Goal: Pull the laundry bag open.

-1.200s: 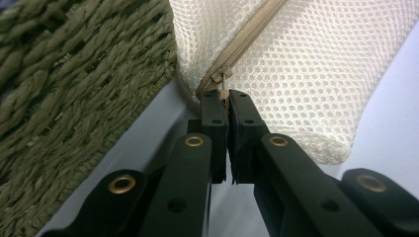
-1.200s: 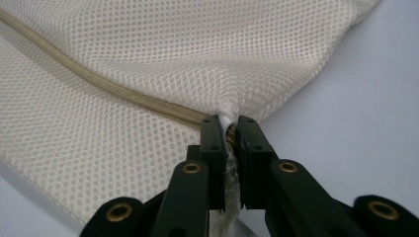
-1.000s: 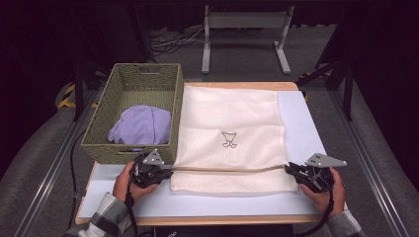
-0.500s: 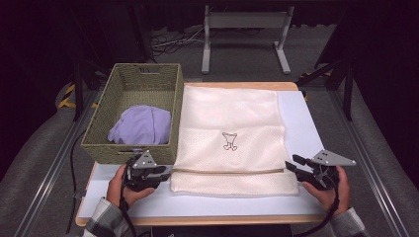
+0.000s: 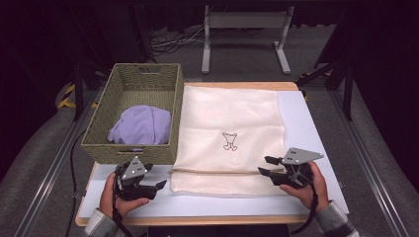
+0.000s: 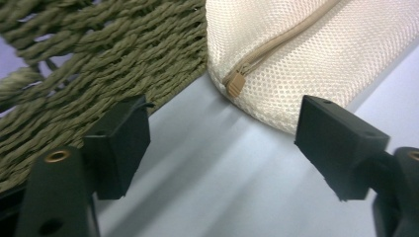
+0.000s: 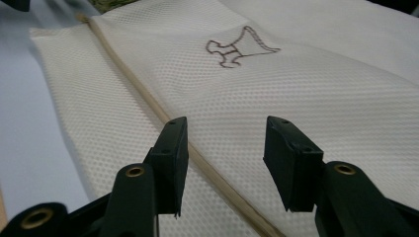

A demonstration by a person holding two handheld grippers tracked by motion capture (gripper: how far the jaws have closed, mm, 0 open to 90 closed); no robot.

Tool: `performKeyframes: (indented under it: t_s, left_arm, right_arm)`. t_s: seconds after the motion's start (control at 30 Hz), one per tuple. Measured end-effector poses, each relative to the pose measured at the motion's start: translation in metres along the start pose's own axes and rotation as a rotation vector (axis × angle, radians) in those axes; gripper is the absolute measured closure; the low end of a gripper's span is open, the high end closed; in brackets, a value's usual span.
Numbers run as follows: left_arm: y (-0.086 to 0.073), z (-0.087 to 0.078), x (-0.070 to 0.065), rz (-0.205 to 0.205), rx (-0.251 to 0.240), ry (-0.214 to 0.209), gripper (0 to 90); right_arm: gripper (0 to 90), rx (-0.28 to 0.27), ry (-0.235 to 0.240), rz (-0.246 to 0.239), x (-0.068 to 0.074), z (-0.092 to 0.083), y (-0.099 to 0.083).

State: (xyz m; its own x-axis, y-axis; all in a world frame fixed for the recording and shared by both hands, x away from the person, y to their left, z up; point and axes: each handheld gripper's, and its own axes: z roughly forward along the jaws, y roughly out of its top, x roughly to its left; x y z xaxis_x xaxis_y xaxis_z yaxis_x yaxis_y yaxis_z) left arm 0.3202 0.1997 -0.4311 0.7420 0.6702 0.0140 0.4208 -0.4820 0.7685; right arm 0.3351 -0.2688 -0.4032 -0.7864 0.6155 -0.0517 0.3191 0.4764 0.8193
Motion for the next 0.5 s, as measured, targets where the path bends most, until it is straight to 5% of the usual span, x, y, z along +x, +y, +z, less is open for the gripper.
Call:
performKeyframes:
  t_s: [0.2,0.5]
  left_arm:
    - [-0.004,-0.001,0.003,-0.047,-0.004,0.037,17.6]
    - [-0.008,-0.008,0.006,-0.072,-0.067,-0.002,20.4]
  right_arm:
    - [49.9,0.071,0.1,-0.035,0.012,0.035,0.015]
    - [46.8,0.13,0.152,-0.049,0.018,0.073,0.029]
